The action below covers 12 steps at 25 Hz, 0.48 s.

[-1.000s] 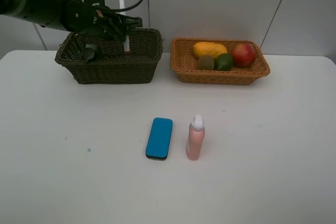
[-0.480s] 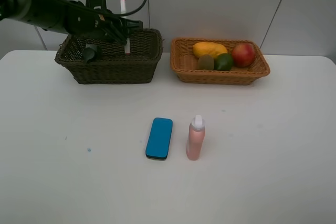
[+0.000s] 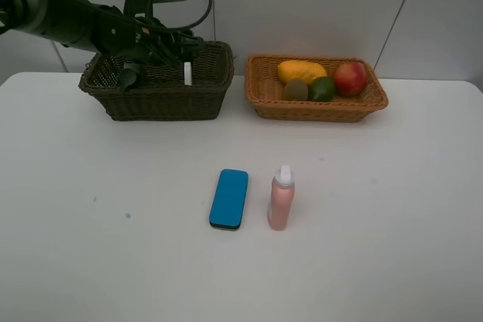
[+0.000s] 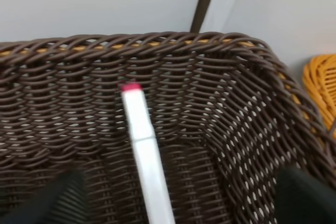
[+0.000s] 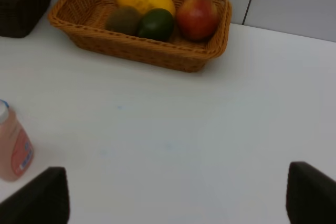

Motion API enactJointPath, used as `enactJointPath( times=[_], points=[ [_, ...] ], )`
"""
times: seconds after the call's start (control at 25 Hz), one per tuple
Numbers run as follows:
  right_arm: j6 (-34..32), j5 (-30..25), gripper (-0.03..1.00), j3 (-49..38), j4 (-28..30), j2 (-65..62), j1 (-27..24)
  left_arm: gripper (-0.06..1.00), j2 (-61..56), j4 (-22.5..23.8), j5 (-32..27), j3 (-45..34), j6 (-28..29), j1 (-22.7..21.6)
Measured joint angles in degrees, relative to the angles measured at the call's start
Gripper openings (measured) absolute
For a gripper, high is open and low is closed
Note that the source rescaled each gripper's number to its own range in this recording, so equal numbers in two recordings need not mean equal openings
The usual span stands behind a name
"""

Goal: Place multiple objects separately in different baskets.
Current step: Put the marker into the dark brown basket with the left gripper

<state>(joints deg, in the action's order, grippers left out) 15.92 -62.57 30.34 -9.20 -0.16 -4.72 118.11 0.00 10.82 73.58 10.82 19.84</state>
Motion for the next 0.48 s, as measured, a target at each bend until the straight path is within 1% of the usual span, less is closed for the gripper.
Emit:
enactJointPath(
  times=[0.16, 0.48],
  points=[
    [0.00, 0.00, 1.00, 0.00, 0.00, 0.00, 0.00, 1.00, 0.00, 0.00, 0.00, 0.00, 0.00, -0.01],
    [0.00, 0.00, 1.00, 0.00, 0.00, 0.00, 0.00, 1.00, 0.00, 0.00, 0.28, 0.00, -0.07, -0.01]
  ],
)
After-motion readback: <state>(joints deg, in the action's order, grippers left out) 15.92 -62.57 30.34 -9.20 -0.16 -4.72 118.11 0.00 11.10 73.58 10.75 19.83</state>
